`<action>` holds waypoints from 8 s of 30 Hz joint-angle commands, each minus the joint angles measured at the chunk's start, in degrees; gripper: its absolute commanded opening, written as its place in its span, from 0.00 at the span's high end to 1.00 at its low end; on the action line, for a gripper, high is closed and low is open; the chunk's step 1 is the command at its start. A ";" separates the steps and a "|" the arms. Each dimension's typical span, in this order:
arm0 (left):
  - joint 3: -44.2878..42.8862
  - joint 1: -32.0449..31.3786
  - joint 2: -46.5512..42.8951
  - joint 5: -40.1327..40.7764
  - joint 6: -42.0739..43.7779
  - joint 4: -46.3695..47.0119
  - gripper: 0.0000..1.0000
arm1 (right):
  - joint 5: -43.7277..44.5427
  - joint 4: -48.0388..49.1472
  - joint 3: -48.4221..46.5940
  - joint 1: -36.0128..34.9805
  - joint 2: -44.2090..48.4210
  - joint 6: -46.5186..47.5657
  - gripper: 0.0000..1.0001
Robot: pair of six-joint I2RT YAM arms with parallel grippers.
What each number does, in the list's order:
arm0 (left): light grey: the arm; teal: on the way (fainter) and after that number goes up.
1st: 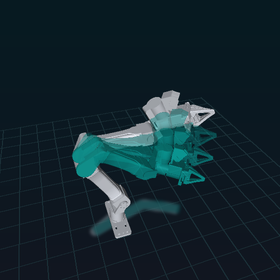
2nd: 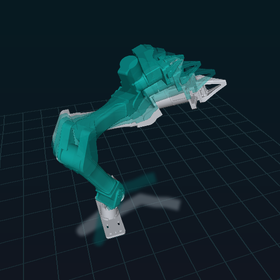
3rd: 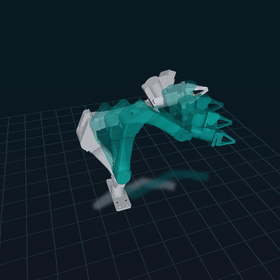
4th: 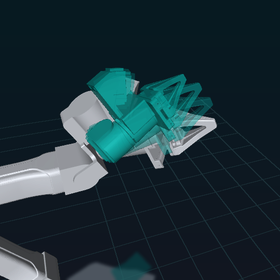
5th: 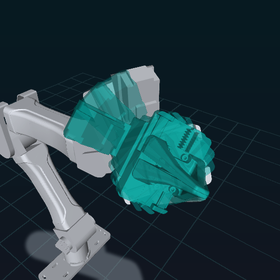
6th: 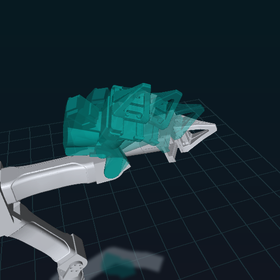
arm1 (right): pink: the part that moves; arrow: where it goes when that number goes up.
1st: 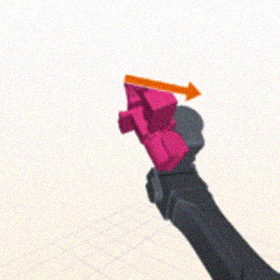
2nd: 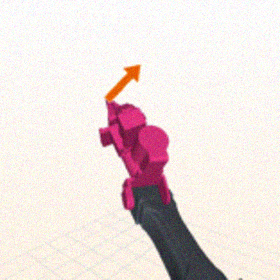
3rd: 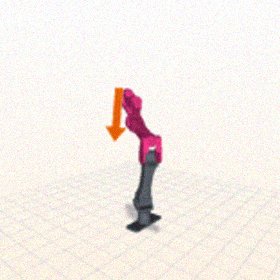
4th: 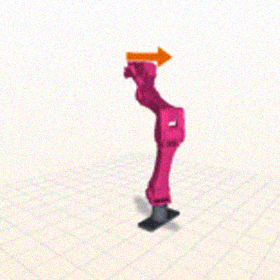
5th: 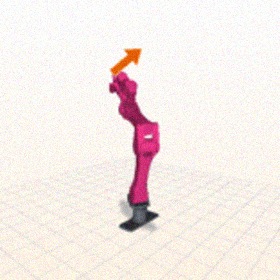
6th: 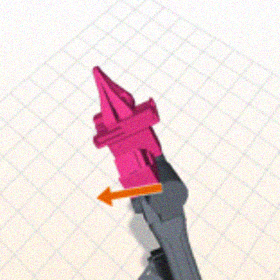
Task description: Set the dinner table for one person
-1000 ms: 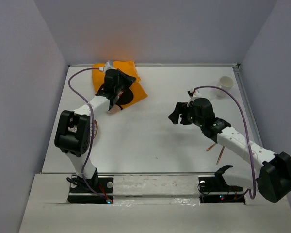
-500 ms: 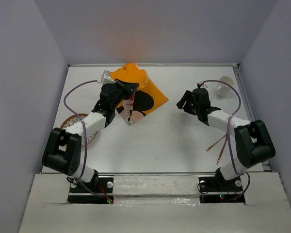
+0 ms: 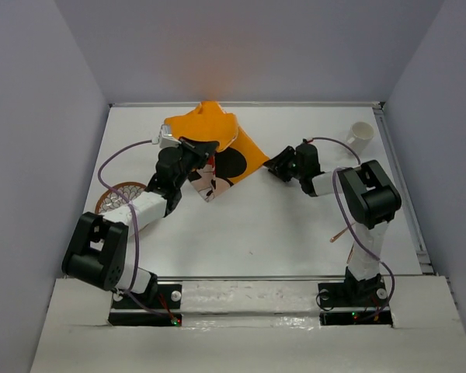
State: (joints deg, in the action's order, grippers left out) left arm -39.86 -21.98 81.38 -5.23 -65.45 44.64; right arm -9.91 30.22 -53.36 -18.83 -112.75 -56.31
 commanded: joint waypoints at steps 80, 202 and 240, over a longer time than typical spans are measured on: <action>23.33 21.53 -12.12 0.66 -8.12 13.20 0.01 | 12.46 -20.02 10.21 6.88 29.87 22.83 1.00; 0.04 8.79 -60.38 9.72 49.90 -37.52 0.01 | 26.35 -37.78 -0.08 -13.45 20.46 30.30 0.71; -0.22 8.97 -61.26 10.59 49.63 -37.52 0.01 | 0.27 -21.63 -4.18 -25.28 27.08 24.07 0.18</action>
State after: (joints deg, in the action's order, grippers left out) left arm -39.88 -13.39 21.12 4.82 -16.34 4.45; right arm 3.36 -5.58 -51.27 -37.85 -79.46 -29.82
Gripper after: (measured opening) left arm 0.989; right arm 0.806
